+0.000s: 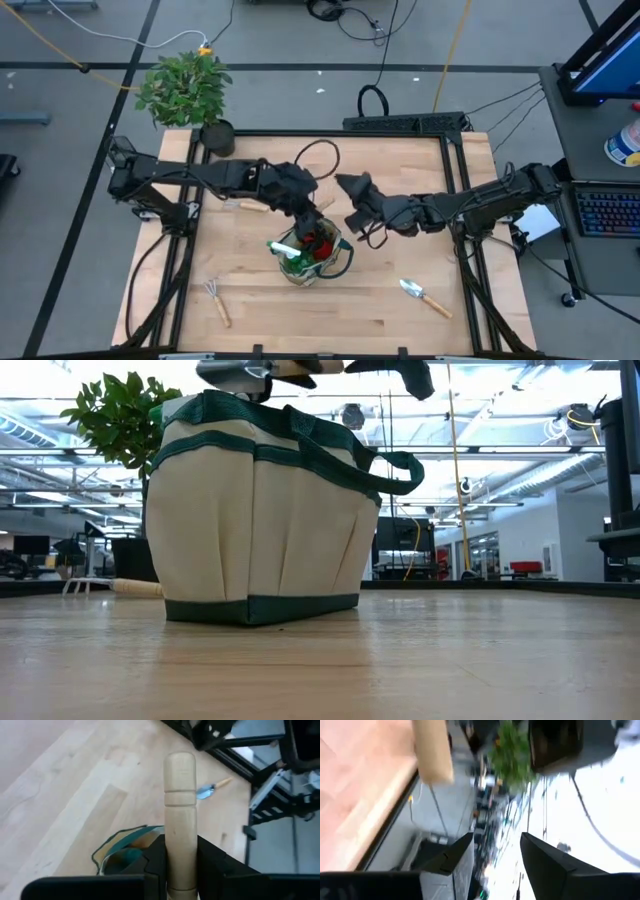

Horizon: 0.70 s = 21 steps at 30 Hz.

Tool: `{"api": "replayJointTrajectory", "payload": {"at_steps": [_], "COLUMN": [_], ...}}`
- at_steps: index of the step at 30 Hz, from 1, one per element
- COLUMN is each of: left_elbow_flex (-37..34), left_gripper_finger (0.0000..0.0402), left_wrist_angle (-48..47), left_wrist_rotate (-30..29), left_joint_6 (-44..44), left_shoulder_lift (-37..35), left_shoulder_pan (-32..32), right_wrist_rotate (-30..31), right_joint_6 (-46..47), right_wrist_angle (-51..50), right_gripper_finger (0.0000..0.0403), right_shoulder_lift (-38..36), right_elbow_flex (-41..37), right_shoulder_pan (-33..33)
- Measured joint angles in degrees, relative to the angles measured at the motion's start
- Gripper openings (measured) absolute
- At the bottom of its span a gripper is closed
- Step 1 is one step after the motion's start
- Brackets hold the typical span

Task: Pick & Place Garden tools in Gardening bag
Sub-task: Put the top trowel into the gardening bag

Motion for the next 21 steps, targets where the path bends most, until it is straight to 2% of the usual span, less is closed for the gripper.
{"api": "replayJointTrajectory", "payload": {"at_steps": [6,10,18,21], "left_elbow_flex": [0.0,0.0,0.0,0.0], "left_gripper_finger": [0.0067,0.0067,0.0067,0.0067], "left_wrist_angle": [-1.0,-0.9,-0.6,-1.3], "left_wrist_rotate": [-6.2,-10.2,-20.7,-24.9], "left_joint_6": [0.5,2.3,6.0,7.2], "left_shoulder_lift": [-0.1,-0.1,-1.3,-2.6], "left_shoulder_pan": [-1.9,-3.4,-6.0,-7.1], "right_wrist_rotate": [10.1,14.1,14.0,11.6], "right_joint_6": [10.6,20.7,43.9,53.4], "right_wrist_angle": [-0.3,-0.3,-0.5,-0.3], "right_gripper_finger": [0.0155,0.0155,0.0155,0.0155], "right_shoulder_lift": [0.1,0.1,-0.8,-1.5], "right_elbow_flex": [0.0,0.0,0.0,0.1], "right_shoulder_pan": [-0.1,-0.4,-1.6,-2.4]}}
